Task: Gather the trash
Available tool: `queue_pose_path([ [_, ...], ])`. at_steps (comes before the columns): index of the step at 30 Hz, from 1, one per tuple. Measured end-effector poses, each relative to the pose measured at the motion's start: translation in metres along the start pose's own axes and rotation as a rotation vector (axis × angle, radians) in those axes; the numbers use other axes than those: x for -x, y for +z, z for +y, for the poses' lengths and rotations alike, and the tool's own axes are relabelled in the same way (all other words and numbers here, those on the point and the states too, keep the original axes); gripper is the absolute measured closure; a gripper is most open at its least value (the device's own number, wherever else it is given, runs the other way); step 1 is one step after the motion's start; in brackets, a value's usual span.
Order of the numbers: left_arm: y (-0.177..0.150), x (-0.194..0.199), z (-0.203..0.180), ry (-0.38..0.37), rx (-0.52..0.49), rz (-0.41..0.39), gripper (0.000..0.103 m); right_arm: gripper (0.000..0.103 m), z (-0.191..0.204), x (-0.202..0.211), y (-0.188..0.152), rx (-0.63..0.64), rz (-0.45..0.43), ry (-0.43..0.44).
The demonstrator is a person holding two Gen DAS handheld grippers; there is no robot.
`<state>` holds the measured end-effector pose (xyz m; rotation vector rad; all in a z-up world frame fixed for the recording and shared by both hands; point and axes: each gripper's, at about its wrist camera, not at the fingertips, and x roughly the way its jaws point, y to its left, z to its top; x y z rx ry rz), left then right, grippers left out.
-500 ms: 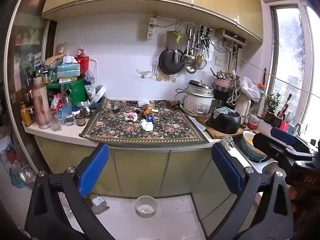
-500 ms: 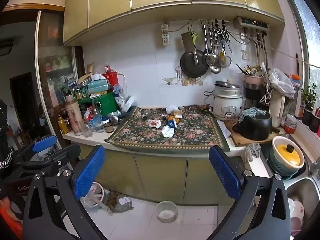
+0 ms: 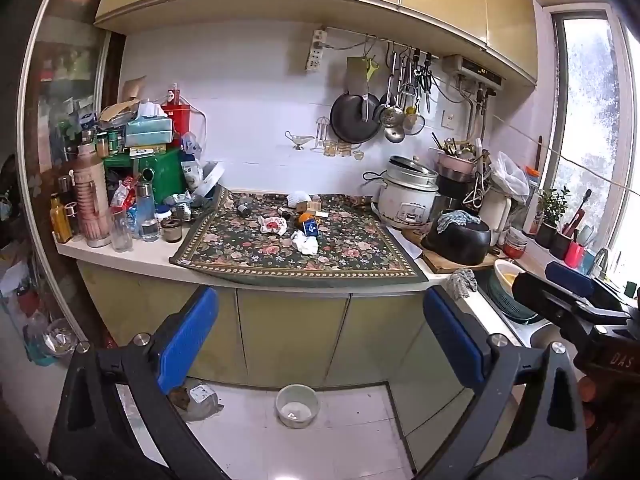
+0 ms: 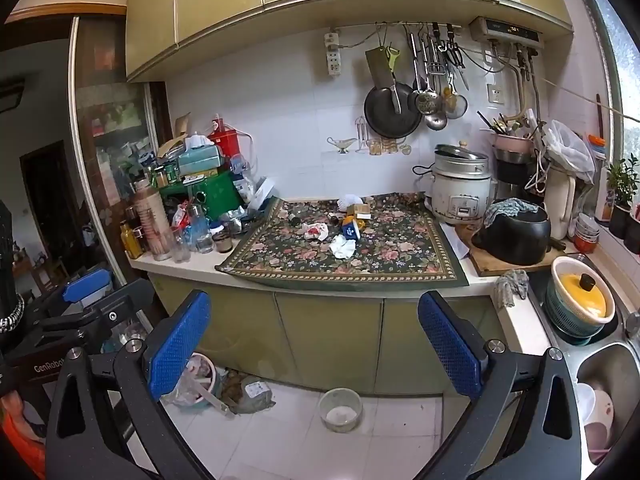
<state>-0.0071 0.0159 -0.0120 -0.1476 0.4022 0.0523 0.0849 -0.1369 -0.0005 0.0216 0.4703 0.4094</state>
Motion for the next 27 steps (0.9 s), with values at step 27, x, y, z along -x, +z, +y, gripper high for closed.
queue_pose_path([
  [27, 0.0, 0.011, -0.01, 0.008, -0.009, -0.016, 0.0, 0.0, 0.009, 0.012, 0.004, 0.001, -0.005, 0.002],
])
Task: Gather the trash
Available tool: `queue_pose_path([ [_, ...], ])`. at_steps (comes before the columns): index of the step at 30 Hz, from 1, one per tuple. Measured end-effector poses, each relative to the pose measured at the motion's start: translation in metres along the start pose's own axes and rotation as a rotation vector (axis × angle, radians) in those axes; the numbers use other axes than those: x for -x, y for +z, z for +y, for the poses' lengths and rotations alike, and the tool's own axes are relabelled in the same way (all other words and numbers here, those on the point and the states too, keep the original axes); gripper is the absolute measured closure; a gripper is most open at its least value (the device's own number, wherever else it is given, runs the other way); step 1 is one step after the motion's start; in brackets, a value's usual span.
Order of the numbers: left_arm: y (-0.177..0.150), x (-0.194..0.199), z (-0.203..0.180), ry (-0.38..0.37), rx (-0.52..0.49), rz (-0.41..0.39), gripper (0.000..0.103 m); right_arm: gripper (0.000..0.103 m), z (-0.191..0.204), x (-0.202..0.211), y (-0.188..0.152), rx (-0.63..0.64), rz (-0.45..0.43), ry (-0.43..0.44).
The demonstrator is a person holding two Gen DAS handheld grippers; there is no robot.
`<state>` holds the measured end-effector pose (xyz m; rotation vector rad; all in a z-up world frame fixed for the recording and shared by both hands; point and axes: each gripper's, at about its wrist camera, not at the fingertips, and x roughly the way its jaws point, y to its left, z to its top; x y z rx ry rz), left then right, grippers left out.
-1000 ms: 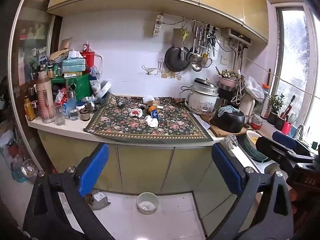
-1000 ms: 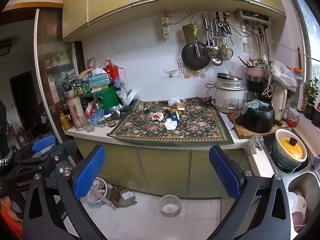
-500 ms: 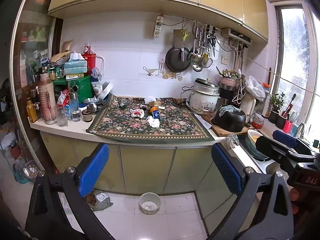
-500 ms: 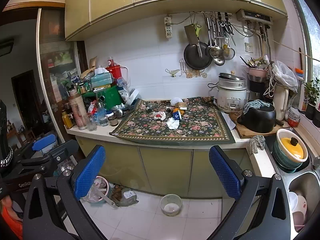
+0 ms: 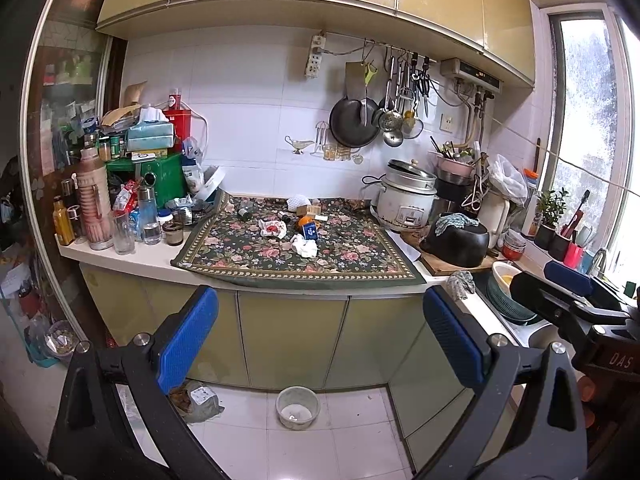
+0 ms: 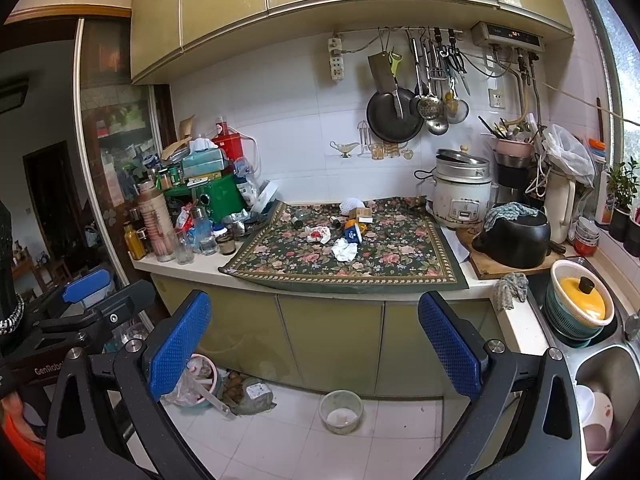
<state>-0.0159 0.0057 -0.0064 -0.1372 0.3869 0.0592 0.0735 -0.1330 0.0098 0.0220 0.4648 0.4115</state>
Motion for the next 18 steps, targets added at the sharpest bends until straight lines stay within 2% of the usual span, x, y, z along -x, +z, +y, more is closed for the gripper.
queue_pose_path([
  [18, 0.0073, 0.0002, -0.0079, -0.006, -0.007, 0.004, 0.0, 0.0, -0.0045, 0.0021, 0.0029, -0.001, -0.005, 0.004],
])
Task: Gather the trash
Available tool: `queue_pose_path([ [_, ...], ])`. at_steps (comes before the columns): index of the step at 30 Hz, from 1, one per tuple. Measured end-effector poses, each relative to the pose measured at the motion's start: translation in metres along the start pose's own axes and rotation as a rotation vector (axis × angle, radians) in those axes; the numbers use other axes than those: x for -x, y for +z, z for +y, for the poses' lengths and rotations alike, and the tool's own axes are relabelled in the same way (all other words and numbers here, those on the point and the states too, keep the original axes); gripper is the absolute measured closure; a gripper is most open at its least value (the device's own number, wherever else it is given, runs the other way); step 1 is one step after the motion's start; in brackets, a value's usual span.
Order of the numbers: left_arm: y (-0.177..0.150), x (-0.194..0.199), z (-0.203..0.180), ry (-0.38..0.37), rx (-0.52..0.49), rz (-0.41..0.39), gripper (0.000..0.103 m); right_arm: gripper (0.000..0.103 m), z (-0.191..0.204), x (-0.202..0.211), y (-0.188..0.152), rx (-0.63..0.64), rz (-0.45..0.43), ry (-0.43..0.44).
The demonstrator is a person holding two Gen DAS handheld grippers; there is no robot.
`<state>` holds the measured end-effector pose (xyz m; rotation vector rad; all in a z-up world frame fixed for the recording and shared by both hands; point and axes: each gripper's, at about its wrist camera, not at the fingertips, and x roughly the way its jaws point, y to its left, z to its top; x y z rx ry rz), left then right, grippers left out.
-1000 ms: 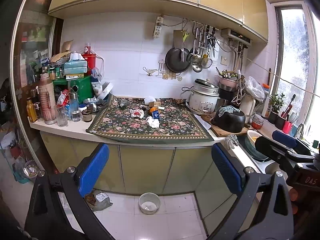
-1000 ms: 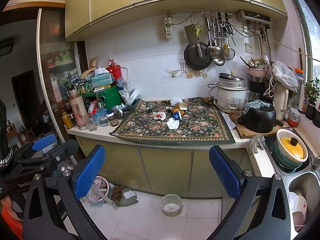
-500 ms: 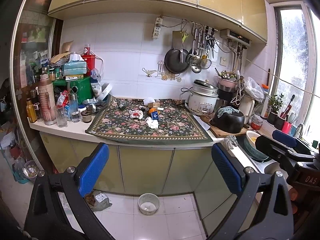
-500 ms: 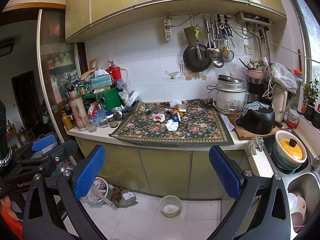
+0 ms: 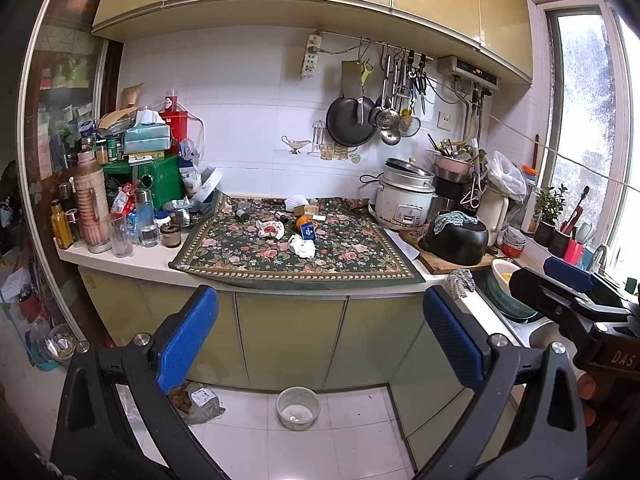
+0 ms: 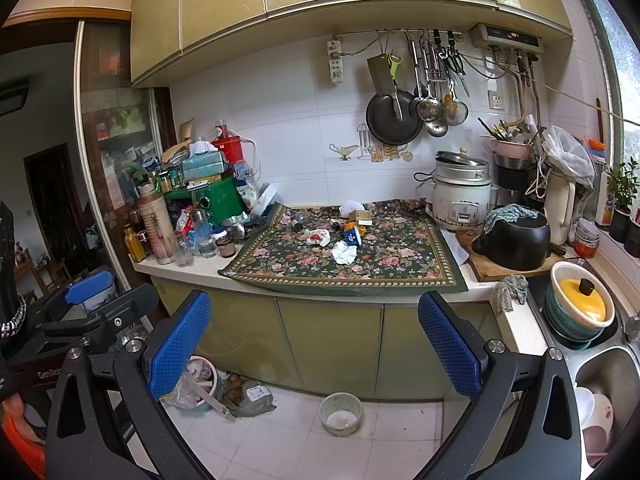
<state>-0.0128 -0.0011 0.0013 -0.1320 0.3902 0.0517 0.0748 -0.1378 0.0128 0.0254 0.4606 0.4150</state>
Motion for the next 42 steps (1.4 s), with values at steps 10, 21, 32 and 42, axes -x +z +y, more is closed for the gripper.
queue_pose_path([
  [10, -0.002, -0.001, 0.0, 0.001, 0.0, 0.0, 0.0, 0.0, 0.0, 0.0, 0.0, -0.001, 0.0, -0.001],
  [21, 0.006, -0.013, -0.003, 0.031, -0.007, 0.0, 0.0, 0.0, -0.017, -0.012, 0.005, -0.017, 0.008, 0.013],
  [32, 0.013, -0.049, -0.01, 0.06, -0.031, 0.034, 0.0, 0.0, -0.041, -0.039, 0.003, -0.046, 0.038, 0.022],
  [42, 0.028, -0.135, 0.012, 0.06, -0.023, 0.061, 0.0, 0.0, -0.057, -0.095, 0.016, -0.064, 0.076, -0.026],
])
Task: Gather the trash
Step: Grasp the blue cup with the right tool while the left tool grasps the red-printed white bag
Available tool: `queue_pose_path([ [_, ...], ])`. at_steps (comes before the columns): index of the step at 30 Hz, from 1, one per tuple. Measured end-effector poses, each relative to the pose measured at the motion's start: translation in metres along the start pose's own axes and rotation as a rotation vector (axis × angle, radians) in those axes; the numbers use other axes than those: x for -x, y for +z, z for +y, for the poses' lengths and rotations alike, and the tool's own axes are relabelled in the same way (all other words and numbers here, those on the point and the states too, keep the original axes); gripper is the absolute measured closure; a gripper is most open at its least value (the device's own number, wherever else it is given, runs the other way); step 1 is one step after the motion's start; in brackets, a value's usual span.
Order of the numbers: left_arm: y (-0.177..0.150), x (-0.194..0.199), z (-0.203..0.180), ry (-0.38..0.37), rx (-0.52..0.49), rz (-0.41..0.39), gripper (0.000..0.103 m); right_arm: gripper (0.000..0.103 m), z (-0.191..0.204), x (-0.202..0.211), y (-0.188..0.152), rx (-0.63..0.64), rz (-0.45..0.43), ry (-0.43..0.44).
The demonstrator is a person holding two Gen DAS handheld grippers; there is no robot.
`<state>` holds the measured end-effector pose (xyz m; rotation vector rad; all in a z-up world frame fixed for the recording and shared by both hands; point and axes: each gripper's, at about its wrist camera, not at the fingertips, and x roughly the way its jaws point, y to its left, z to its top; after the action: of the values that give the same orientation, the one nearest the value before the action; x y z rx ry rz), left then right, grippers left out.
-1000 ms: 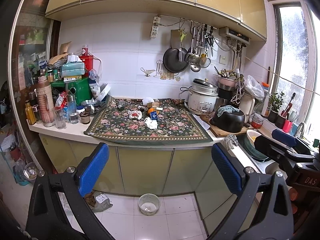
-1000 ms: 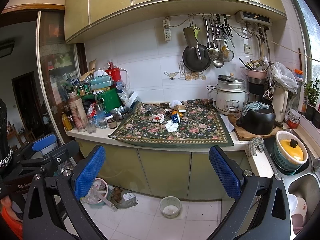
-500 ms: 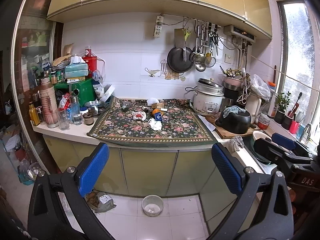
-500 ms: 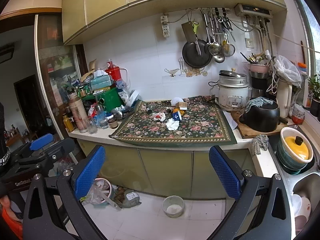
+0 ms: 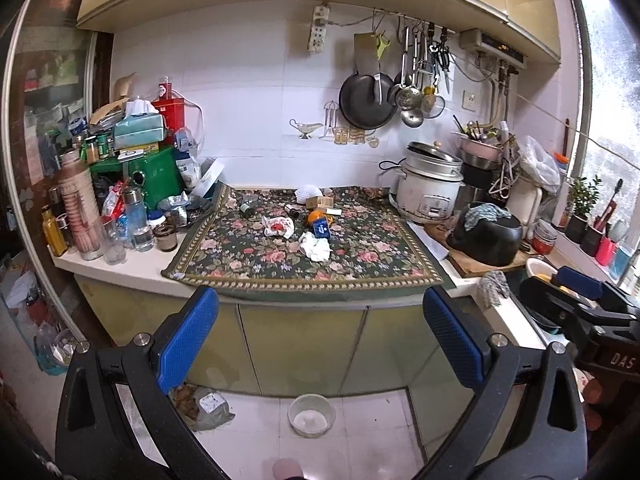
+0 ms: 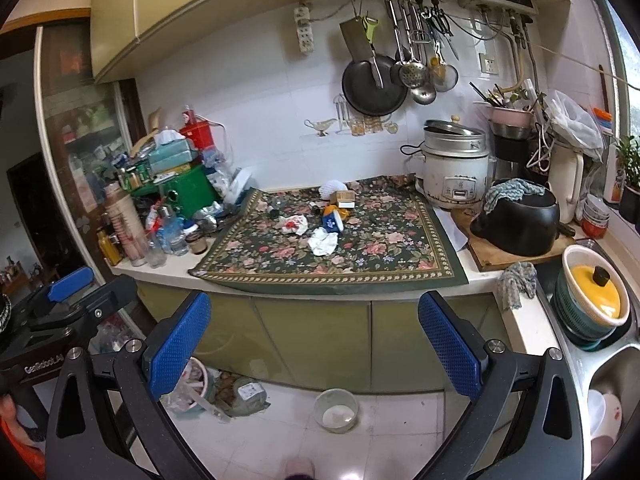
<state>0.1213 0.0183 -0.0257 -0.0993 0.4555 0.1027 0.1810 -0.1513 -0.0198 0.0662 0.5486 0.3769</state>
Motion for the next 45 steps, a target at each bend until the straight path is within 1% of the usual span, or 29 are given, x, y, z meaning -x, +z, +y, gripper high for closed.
queue_pose_path([
  [4, 0.016, -0.048, 0.012, -0.015, -0.005, 0.004, 0.0, 0.0, -0.003, -0.029, 0.012, 0.016, -0.002, -0.03],
  [7, 0.037, -0.089, 0.024, -0.028, -0.005, 0.023, 0.0, 0.0, -0.004, -0.06, 0.028, 0.014, -0.005, -0.063],
  [12, 0.079, -0.163, 0.05, -0.033, -0.013, 0.07, 0.0, 0.0, -0.001, -0.115, 0.059, -0.009, 0.017, -0.085],
  [16, 0.101, -0.216, 0.073, -0.021, 0.003, 0.093, 0.0, 0.0, 0.001, -0.16, 0.08, -0.022, 0.033, -0.136],
  [18, 0.107, -0.241, 0.083, 0.003, 0.002, 0.1, 0.0, 0.0, 0.001, -0.181, 0.086, -0.035, 0.044, -0.148],
  [20, 0.112, -0.271, 0.093, 0.008, 0.001, 0.133, 0.0, 0.0, 0.0, -0.202, 0.091, -0.043, 0.059, -0.159],
  [22, 0.115, -0.3, 0.102, -0.014, 0.005, 0.185, 0.0, 0.0, -0.003, -0.226, 0.096, -0.05, 0.092, -0.167],
  [26, 0.114, -0.356, 0.119, -0.053, 0.062, 0.262, 0.0, 0.0, -0.01, -0.274, 0.102, -0.066, 0.165, -0.164],
  [28, 0.113, -0.386, 0.126, -0.05, 0.081, 0.301, 0.0, 0.0, -0.017, -0.297, 0.102, -0.069, 0.198, -0.166],
  [30, 0.112, -0.411, 0.13, -0.034, 0.092, 0.325, 0.0, 0.0, -0.023, -0.32, 0.104, -0.072, 0.228, -0.154],
  [33, 0.11, -0.459, 0.134, -0.027, 0.114, 0.397, 0.0, 0.0, -0.033, -0.361, 0.107, -0.062, 0.28, -0.131],
  [38, 0.11, -0.518, 0.137, -0.001, 0.137, 0.457, 0.0, 0.002, -0.048, -0.435, 0.113, -0.036, 0.377, -0.049],
  [42, 0.11, -0.552, 0.141, 0.034, 0.18, 0.483, 0.0, 0.007, -0.051, -0.495, 0.112, -0.006, 0.474, 0.024],
  [44, 0.108, -0.57, 0.145, 0.058, 0.193, 0.504, 0.0, 0.009, -0.049, -0.52, 0.107, 0.004, 0.513, 0.046],
  [45, 0.107, -0.577, 0.146, 0.065, 0.197, 0.512, 0.0, 0.012, -0.048, -0.534, 0.103, 0.006, 0.538, 0.064],
])
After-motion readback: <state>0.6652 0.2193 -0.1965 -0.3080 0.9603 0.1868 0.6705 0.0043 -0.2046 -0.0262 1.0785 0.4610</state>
